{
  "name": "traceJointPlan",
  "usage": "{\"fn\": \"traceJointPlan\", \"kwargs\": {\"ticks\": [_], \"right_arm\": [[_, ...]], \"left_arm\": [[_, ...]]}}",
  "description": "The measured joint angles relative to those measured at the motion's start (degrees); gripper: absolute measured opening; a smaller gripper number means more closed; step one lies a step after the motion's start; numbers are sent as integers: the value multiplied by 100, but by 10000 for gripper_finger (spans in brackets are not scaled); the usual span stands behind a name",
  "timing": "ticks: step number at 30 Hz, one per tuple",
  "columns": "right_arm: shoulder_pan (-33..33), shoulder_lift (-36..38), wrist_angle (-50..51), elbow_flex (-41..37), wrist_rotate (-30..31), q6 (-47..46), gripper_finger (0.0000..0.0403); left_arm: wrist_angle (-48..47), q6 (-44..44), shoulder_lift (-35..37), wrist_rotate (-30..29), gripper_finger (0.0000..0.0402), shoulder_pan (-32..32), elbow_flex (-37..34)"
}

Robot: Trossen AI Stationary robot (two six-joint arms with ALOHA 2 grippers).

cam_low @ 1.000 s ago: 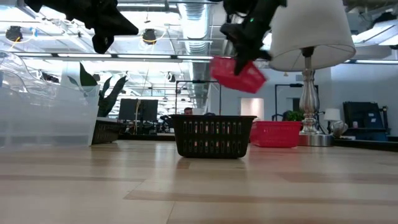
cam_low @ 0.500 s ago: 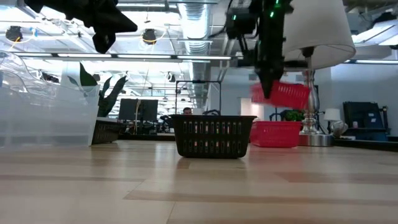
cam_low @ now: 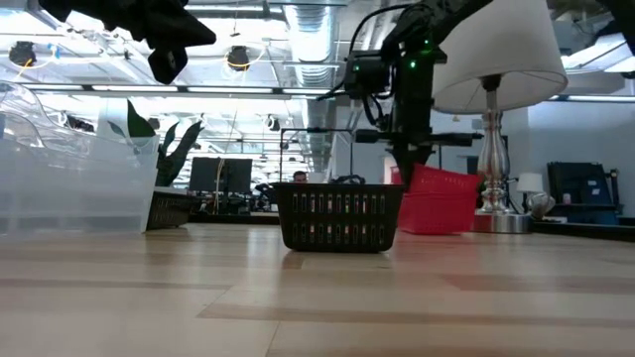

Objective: Stack baskets by color
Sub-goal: Stack the left red bin on the right red bin, then stack the bottom black bin on the middle black bin

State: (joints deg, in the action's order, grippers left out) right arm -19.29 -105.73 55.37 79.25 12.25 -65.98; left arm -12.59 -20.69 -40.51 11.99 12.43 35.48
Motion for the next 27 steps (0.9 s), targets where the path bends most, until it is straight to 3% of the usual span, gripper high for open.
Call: {"fn": "traceJointPlan", "kwargs": {"ticks": [7, 16, 22, 27], "right_arm": [[48, -90, -68, 6, -26, -334, 51], [24, -16, 43, 8, -12, -133, 167], [-37, 485, 136, 66, 8, 276, 249], [219, 1210, 303, 67, -112, 708, 269]], "left_arm": [[-39, -1, 1, 77, 0, 0, 0], [-45, 4, 0, 78, 0, 0, 0], [-43, 8, 0, 15, 0, -2, 0], [-43, 7, 0, -94, 0, 0, 0]]}}
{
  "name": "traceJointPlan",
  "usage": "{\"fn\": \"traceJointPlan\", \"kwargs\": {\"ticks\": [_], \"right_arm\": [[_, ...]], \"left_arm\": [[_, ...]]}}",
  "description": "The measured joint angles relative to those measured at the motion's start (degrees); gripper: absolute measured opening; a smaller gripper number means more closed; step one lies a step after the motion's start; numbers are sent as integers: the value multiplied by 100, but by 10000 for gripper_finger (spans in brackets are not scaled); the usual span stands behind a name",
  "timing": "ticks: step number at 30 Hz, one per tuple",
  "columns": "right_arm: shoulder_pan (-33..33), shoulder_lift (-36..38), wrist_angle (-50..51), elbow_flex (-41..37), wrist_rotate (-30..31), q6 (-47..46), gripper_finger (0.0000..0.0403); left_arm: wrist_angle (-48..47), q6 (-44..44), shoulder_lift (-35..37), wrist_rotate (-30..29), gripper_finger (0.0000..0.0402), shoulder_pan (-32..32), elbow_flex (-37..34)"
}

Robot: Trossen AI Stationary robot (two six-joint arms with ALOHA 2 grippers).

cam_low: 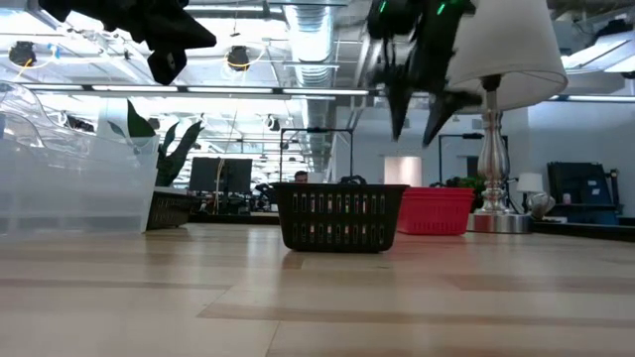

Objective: Stack baskets by color
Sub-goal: Stack the bottom black bin on the middle black bin

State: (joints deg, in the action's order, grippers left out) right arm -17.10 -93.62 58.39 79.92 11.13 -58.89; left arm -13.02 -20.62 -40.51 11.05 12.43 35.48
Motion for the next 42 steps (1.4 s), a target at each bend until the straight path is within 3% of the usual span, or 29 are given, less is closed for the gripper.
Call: {"fn": "traceJointPlan", "kwargs": {"ticks": [6, 17, 29, 32, 42], "right_arm": [[1302, 820, 588, -133, -688, -339, 270], [4273, 1107, 524, -687, -1357, -3514, 270], [5568, 1099, -702, -1960, -1588, -4647, 270], [5768, 1103, -429, -1976, -1478, -3840, 270], [5939, 842, -706, -1971, -1251, 769, 270]], "left_arm": [[-2, 16, 0, -15, 0, -1, 0], [29, 478, 0, -232, 0, 0, 0], [264, 257, 2, -235, 0, 0, 0], [262, 171, 1, -238, 0, 0, 0], [264, -111, 0, -657, 0, -2, 0]]}}
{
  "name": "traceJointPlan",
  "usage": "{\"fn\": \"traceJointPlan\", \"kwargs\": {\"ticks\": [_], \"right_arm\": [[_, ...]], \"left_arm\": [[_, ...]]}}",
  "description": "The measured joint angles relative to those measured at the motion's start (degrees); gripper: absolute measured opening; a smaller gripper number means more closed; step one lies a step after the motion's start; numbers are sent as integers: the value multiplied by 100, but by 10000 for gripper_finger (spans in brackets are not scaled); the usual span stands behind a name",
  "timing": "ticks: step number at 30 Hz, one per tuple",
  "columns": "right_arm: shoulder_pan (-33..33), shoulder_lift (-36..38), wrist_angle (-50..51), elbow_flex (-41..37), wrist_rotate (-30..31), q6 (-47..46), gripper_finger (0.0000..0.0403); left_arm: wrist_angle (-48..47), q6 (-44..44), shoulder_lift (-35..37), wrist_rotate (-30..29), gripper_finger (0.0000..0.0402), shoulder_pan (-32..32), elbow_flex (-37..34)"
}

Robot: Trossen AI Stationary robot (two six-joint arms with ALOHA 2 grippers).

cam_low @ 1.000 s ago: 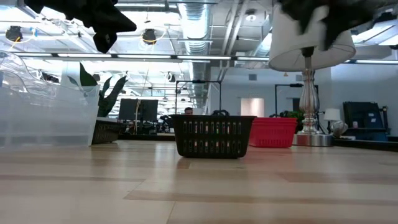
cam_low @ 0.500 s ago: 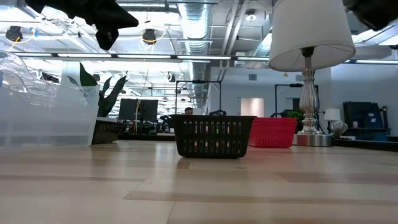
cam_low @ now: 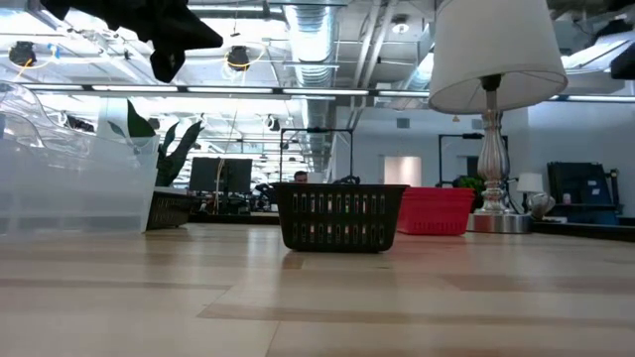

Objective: Stack baskets by color
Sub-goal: Stack the bottom black bin on the middle black bin

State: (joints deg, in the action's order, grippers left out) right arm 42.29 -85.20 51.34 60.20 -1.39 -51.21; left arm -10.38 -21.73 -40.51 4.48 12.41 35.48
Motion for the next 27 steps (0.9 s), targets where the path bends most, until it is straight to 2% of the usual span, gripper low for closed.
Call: {"fn": "traceJointPlan", "kwargs": {"ticks": [4, 10, 19, 23, 27], "right_arm": [[-37, -379, -16, 0, -114, 817, 270], [18, -1010, -410, -10, -444, 1461, 270], [102, -1441, -960, -437, -339, 1222, 262], [101, -1430, -1001, -439, -328, 1222, 214], [24, -1359, -999, -444, -334, 1251, 103]], "left_arm": [[-16, -234, 0, -240, 0, -1, 0], [-41, -493, 0, -384, 0, 2, 0], [-37, -819, 0, -522, 0, 2, 0], [-38, -879, 0, -519, 0, 0, 1], [-39, -877, 0, -520, 0, 0, 0]]}}
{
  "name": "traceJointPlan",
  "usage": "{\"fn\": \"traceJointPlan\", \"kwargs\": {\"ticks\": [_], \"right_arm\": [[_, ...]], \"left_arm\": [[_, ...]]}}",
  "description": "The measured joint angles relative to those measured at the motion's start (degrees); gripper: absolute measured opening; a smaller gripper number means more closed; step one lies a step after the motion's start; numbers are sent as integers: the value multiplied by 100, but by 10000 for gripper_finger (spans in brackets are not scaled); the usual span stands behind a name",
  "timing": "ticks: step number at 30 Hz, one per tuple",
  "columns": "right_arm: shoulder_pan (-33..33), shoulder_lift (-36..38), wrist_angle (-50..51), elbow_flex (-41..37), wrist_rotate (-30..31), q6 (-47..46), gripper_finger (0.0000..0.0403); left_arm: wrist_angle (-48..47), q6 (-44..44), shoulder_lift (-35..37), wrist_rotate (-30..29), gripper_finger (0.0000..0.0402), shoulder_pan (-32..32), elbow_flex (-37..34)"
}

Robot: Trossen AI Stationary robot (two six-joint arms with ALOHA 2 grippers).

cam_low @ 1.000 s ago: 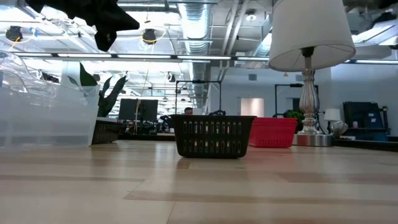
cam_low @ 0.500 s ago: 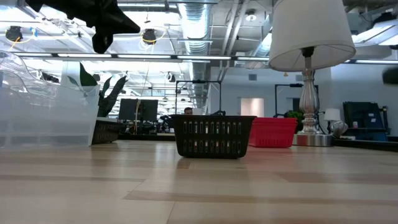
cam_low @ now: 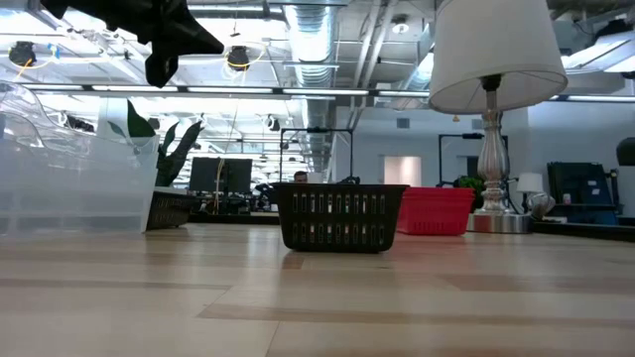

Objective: Stack baskets by color
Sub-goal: Stack the bottom black bin on the middle black bin

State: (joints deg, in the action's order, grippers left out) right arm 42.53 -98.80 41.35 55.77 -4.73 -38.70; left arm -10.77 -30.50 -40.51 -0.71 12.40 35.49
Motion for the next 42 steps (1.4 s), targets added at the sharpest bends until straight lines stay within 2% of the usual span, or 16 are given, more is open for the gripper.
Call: {"fn": "traceJointPlan", "kwargs": {"ticks": [2, 3, 7, 12, 16, 18, 20, 27, 34, 38, 42], "right_arm": [[-93, 109, 22, 1, -100, 20, 36], [-158, 180, 35, 2, -198, 31, 20], [-423, 711, 86, 2, -276, -28, 15], [-897, 1736, 144, 4, -222, -170, 8], [-1399, 2462, -237, 4, 476, -569, 4], [-1718, 2693, -607, 9, 946, -925, 5], [-2080, 2786, -1021, 9, 1146, -1358, 7], [-2965, 2566, -2169, 9, 1446, -2753, 4], [-3145, 1887, -2725, 12, 1695, -4638, 3], [-3174, 1395, -2351, 355, 1577, -5094, 2], [-3345, 949, -1826, 790, 1276, -5058, 2]], "left_arm": [[-1, 24, 0, 0, 0, 1, 0], [-2, 26, 0, 0, 0, 0, 0], [-2, 35, 0, 0, 0, 2, 0], [-3, 106, 0, 0, 0, 1, 1], [-4, 228, 2, -79, 0, 0, 0], [-4, 312, 1, -175, 0, 0, 0], [-6, 430, 1, -254, 0, 1, 0], [-34, 816, 2, -302, 0, 0, 1], [-28, 1038, 2, -268, 0, 2, 0], [-31, 1082, 2, -257, 0, 0, 0], [-28, 1083, 1, -256, 0, 1, 0]]}}
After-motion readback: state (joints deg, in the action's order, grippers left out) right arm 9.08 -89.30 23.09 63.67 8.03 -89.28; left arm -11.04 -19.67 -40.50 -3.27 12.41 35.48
